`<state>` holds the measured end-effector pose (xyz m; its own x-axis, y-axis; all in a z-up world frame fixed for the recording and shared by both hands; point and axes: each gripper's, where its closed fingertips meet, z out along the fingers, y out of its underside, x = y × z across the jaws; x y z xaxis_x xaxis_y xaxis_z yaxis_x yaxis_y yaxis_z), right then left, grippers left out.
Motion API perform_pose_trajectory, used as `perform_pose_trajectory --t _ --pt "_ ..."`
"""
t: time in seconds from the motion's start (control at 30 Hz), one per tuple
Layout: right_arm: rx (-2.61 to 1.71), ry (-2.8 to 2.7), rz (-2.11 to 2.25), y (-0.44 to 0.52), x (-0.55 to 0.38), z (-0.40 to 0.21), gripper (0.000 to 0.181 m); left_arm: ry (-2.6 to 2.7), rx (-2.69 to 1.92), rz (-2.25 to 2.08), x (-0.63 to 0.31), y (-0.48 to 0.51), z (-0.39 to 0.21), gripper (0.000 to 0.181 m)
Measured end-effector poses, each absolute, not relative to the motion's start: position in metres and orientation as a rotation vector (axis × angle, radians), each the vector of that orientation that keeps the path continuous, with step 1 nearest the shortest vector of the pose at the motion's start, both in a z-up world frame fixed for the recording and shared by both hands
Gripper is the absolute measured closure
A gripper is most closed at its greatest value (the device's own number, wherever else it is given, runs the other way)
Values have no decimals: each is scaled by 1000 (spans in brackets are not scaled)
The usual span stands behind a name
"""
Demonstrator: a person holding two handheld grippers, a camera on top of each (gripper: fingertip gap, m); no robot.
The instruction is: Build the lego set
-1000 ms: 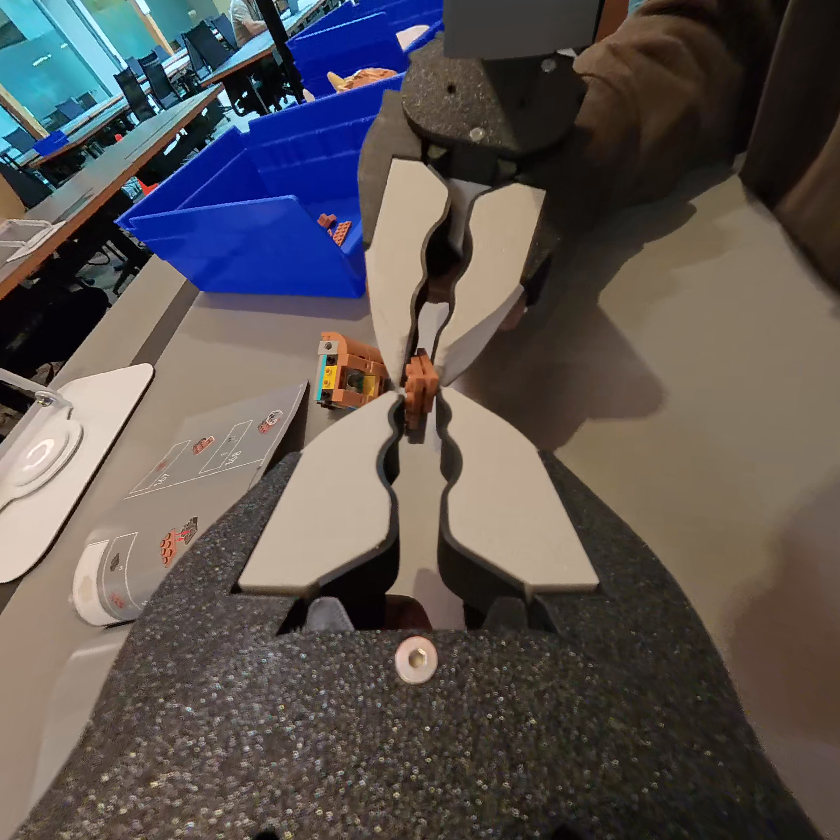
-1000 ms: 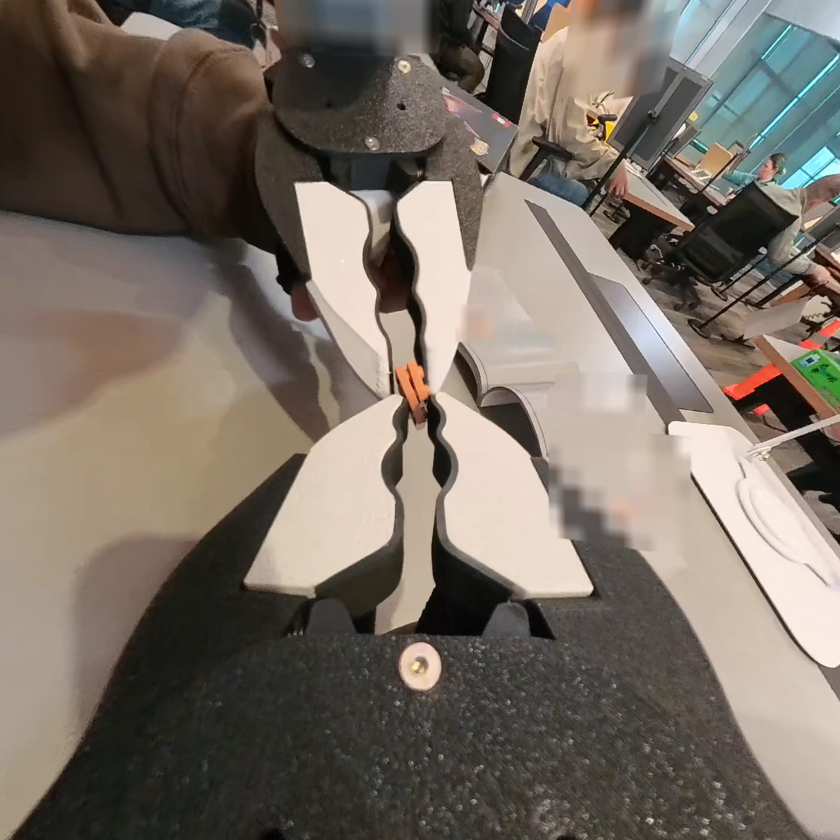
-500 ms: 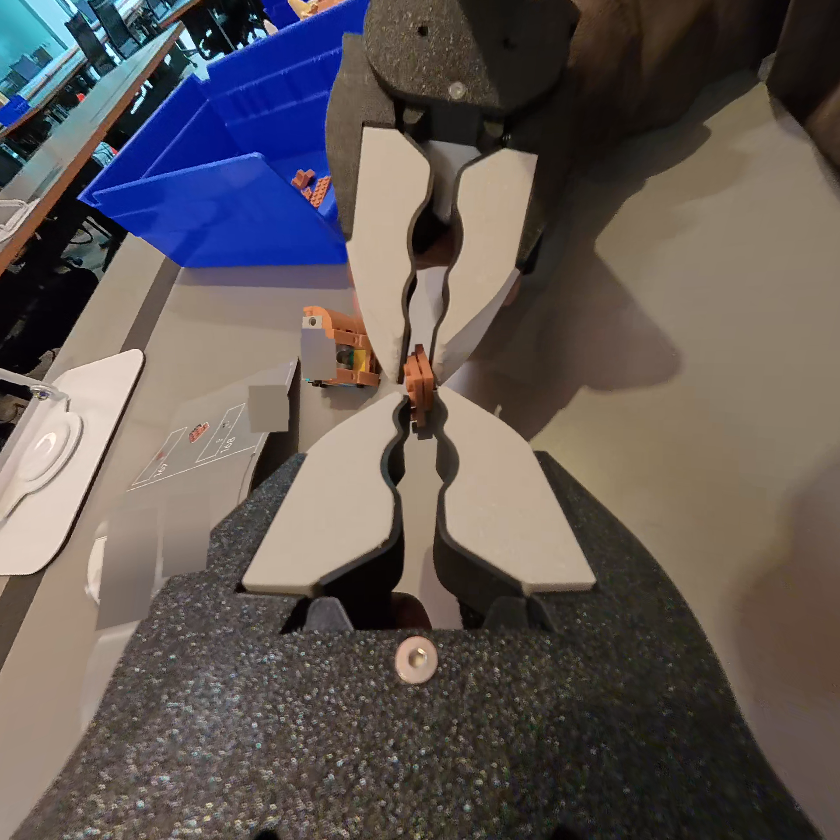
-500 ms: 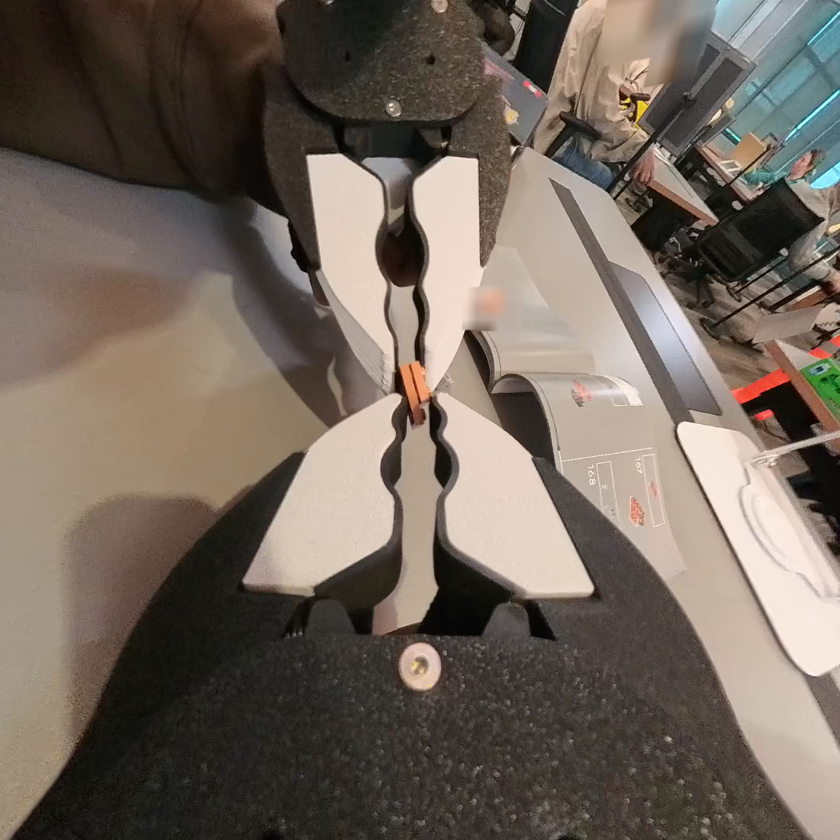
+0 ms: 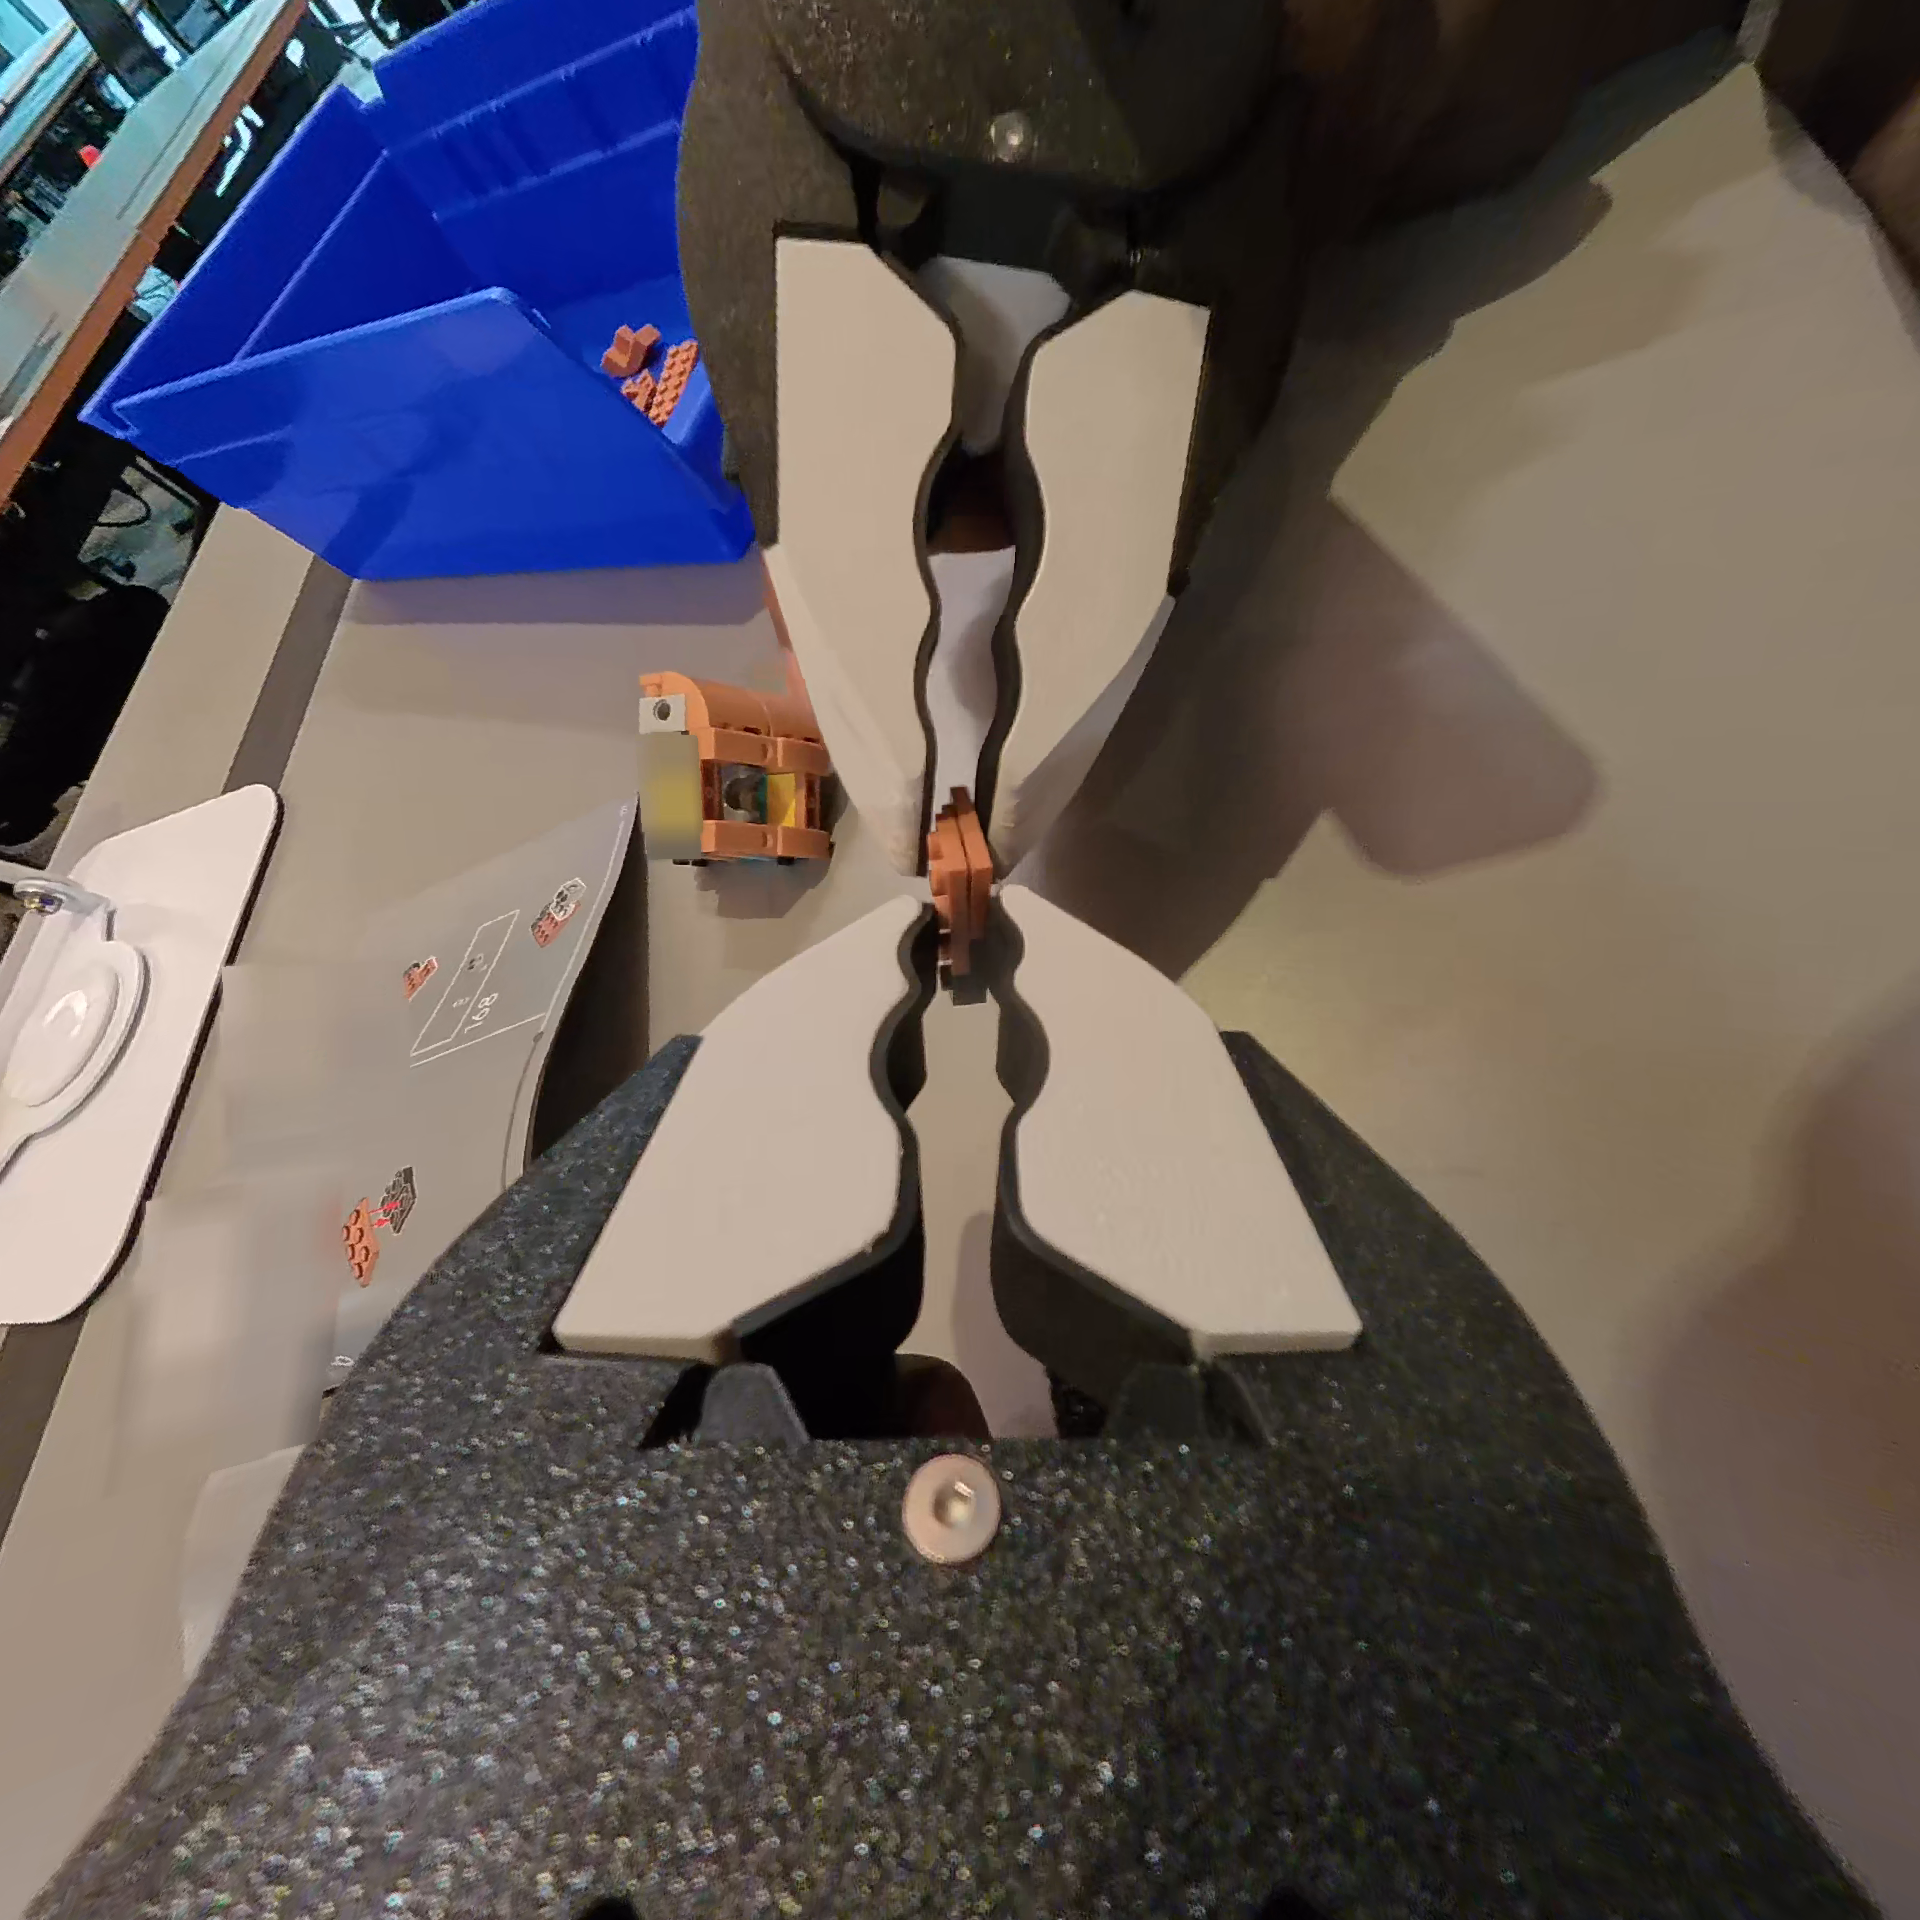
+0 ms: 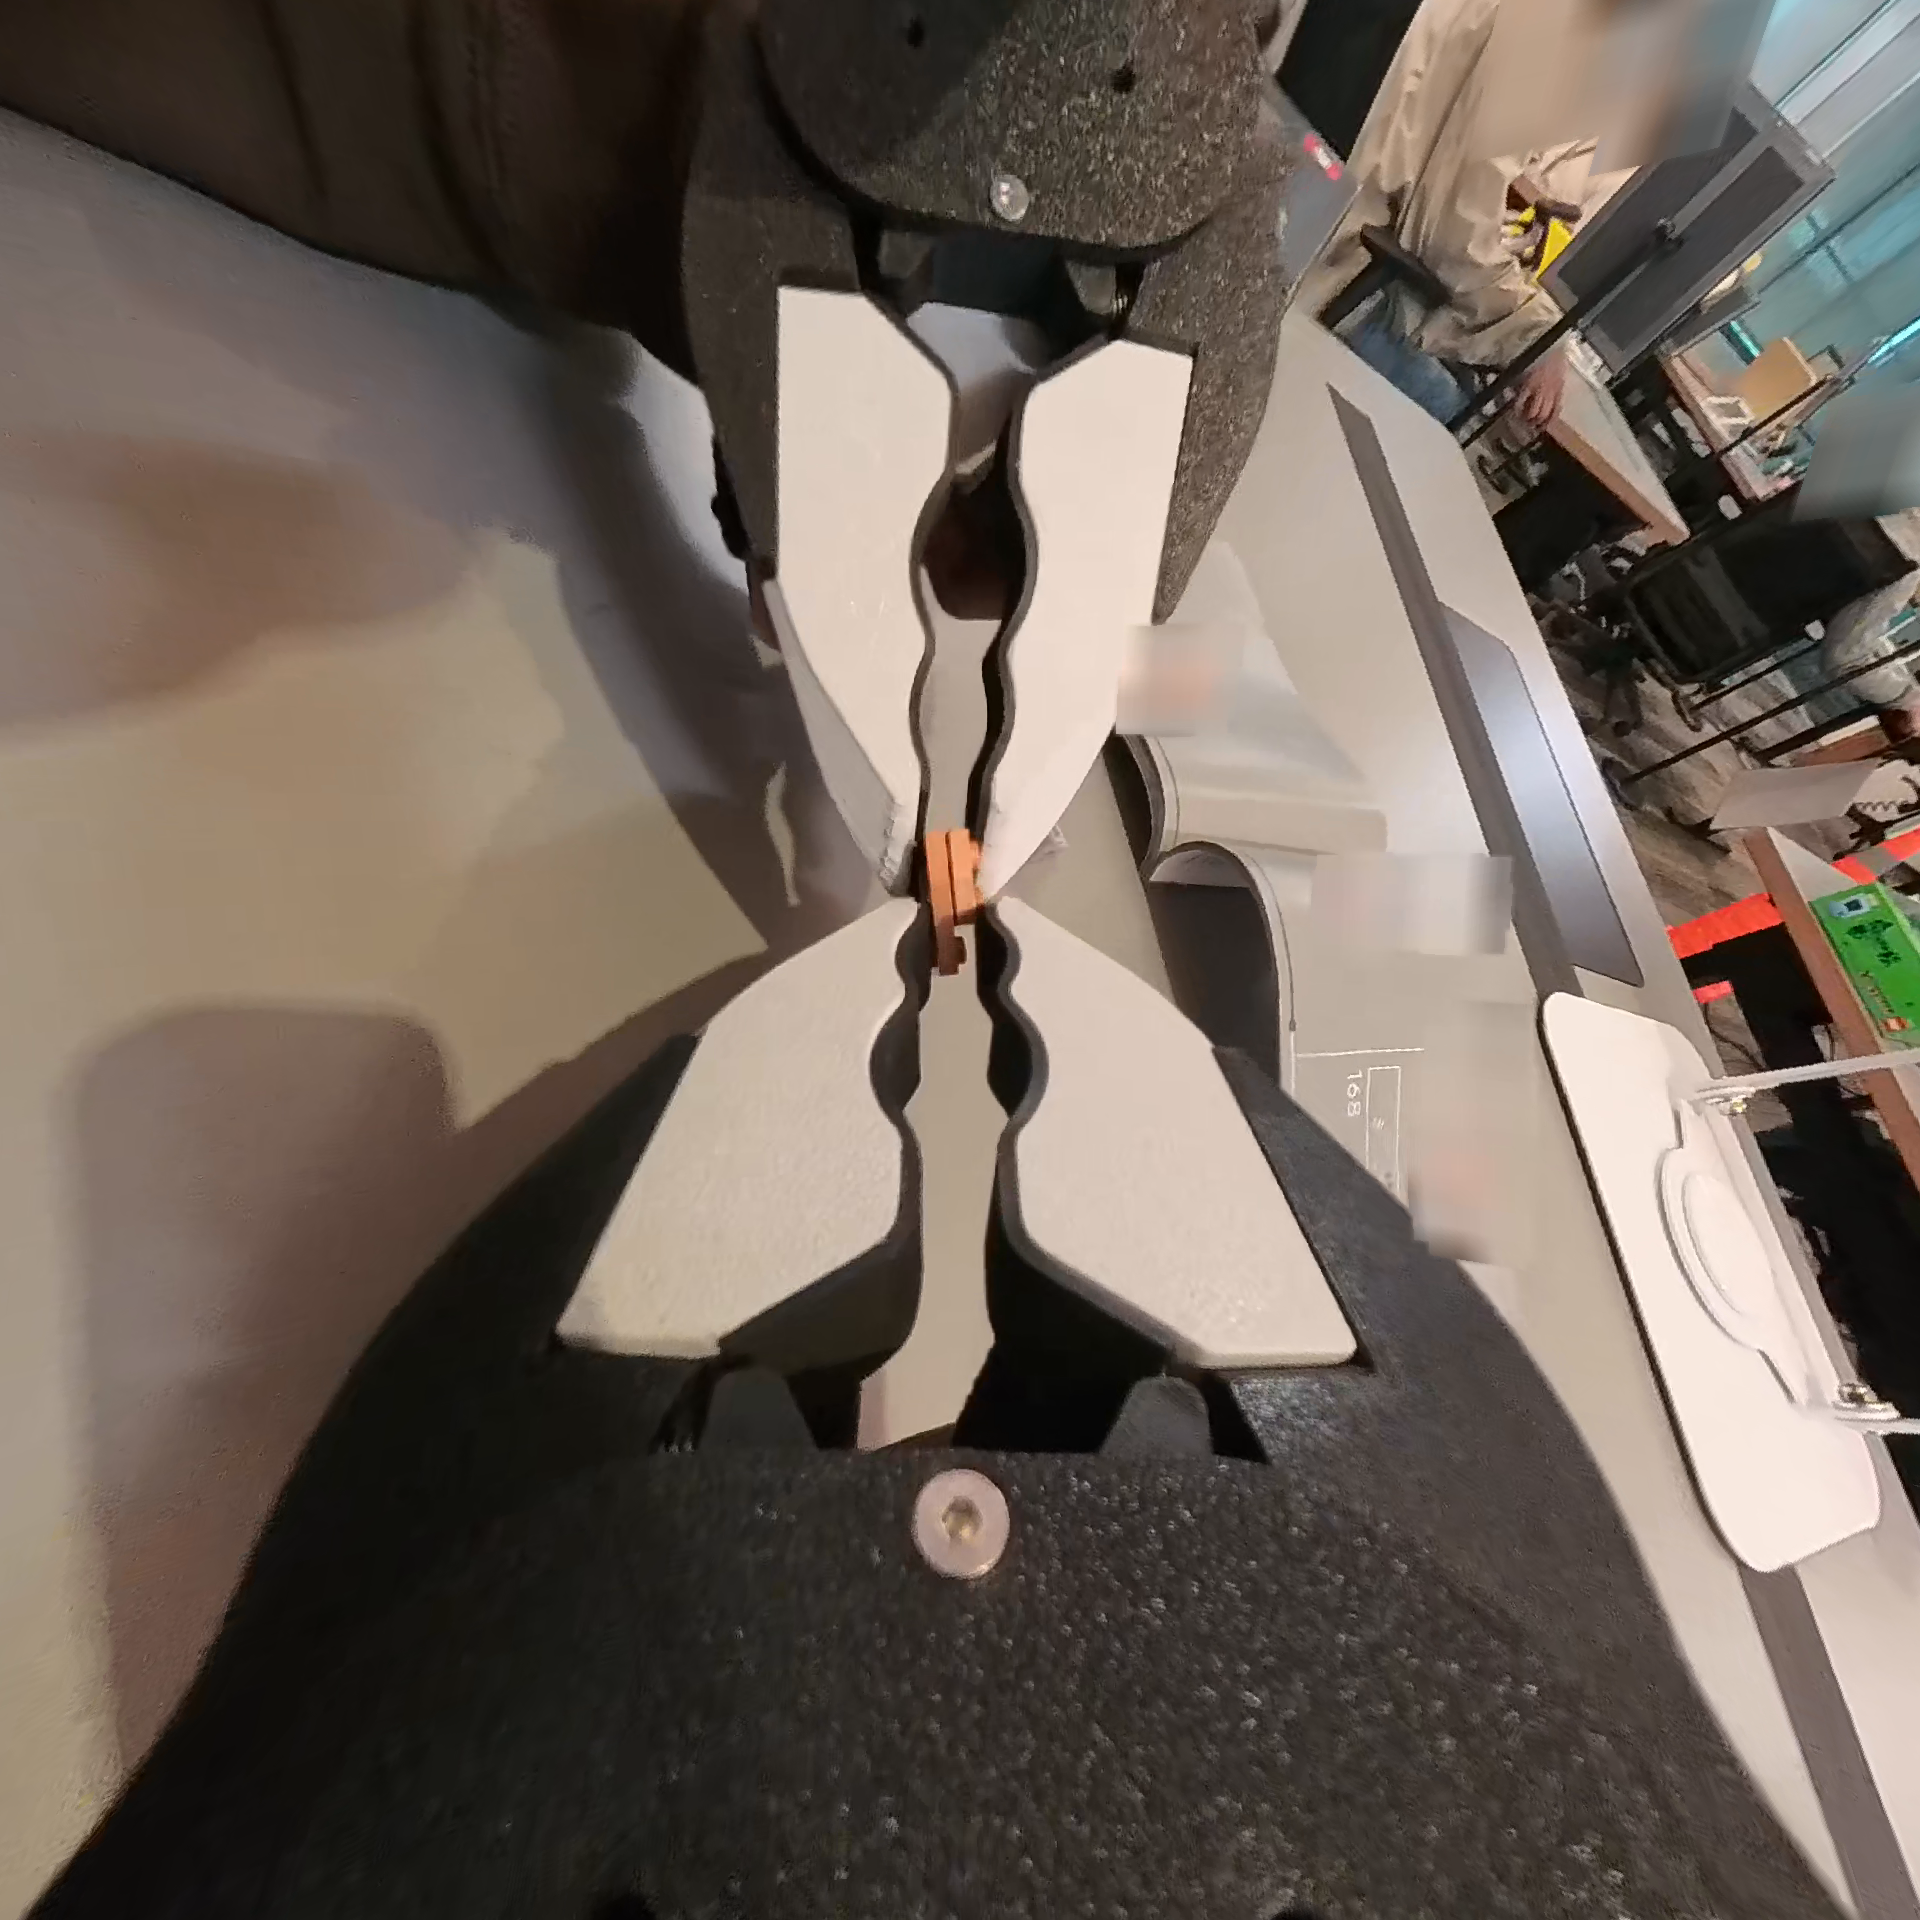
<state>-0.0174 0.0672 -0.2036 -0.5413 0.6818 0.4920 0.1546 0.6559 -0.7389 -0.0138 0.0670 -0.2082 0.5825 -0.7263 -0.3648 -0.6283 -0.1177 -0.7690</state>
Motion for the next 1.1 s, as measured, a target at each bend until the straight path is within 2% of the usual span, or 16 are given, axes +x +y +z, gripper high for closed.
perform_pose_trajectory --t 1.1 --pt "-672 -1935 710 76 -28 -196 174 1072 -1624 -5 -21 75 -191 172"
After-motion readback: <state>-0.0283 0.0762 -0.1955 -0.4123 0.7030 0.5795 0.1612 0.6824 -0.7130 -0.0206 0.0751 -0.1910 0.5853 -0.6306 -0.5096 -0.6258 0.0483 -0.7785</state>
